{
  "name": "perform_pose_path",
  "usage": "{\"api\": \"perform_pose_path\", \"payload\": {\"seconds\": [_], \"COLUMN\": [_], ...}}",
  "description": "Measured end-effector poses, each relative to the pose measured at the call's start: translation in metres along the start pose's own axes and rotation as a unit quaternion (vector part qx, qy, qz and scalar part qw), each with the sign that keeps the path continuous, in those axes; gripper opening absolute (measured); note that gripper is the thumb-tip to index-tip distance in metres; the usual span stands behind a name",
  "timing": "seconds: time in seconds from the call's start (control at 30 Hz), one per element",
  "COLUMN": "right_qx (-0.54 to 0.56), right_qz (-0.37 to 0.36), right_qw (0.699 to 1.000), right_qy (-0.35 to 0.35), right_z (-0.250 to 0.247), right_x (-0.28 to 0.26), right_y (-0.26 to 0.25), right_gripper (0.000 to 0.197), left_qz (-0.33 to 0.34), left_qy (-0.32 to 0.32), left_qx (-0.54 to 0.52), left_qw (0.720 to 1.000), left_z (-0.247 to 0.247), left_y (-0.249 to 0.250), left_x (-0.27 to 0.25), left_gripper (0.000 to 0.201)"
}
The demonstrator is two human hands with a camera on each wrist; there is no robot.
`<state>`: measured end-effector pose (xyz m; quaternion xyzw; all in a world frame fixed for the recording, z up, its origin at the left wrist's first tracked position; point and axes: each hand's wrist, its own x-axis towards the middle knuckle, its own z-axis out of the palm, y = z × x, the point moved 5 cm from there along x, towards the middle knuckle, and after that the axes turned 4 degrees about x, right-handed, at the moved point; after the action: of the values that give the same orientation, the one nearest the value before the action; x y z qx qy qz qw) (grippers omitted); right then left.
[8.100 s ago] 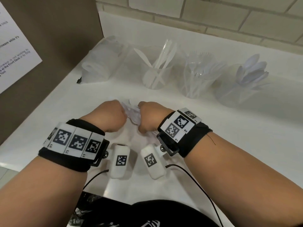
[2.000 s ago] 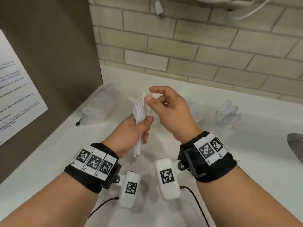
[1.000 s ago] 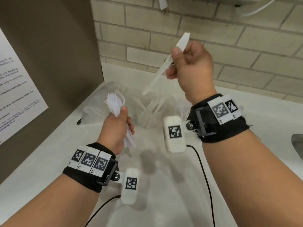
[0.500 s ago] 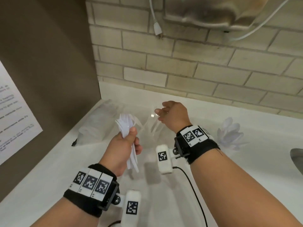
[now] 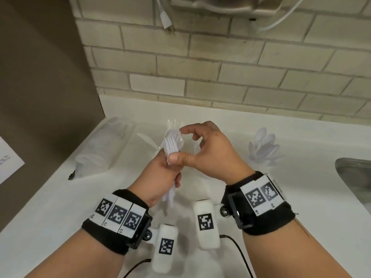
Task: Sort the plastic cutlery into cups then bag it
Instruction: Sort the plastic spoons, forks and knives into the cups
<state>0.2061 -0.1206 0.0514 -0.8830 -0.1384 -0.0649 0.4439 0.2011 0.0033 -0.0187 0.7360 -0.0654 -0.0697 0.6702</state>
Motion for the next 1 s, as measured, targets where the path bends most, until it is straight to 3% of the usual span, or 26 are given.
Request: {"api": "perform_pose_path", "payload": {"seconds": [0.1,0.23,0.37,0.53,0.63,0.77,0.9,1.0], "right_qx": [0.018,0.158,0.203,0.184,0.199,0.182,0.174,0.167], "right_qz": [0.032,0.074,0.077,0.043,0.051,0.049,0.038,0.034], "right_qw": [0.999,0.984,0.975,0.981,0.975,0.978,0.979,0.98], "right_qy": [0.007,0.034,0.038,0.039,0.083,0.085,0.102,0.104], "right_z": [0.007,0.005,-0.004,-0.005,-0.01,-0.01,-0.013,-0.014], "right_x": [-0.004,-0.004,-0.003,-0.001,0.0,0.002,0.002,0.002], "right_y": [0.008,0.017,0.022,0.023,0.025,0.027,0.028,0.028], "right_gripper": [0.063,0.026,0.008,0.022,0.012,0.011,0.017,0.015], "left_qz": [0.016,-0.002,-0.008,-0.007,0.008,-0.018,-0.031,-0.025], "left_qy": [0.007,-0.026,-0.083,-0.108,-0.126,-0.107,-0.06,-0.059], "left_qx": [0.041,-0.02,-0.079,-0.066,-0.058,-0.121,-0.127,-0.132], "left_qw": [0.999,0.999,0.993,0.992,0.99,0.987,0.99,0.989], "left_z": [0.008,0.017,0.022,0.029,0.031,0.03,0.026,0.025], "left_y": [0.006,0.008,0.011,0.014,0.014,0.008,0.008,0.01], "left_x": [0.004,0.002,-0.001,0.0,0.001,0.001,0.002,0.0], "left_gripper": [0.011,0.019,0.023,0.017,0.004,0.064,0.053,0.051]}}
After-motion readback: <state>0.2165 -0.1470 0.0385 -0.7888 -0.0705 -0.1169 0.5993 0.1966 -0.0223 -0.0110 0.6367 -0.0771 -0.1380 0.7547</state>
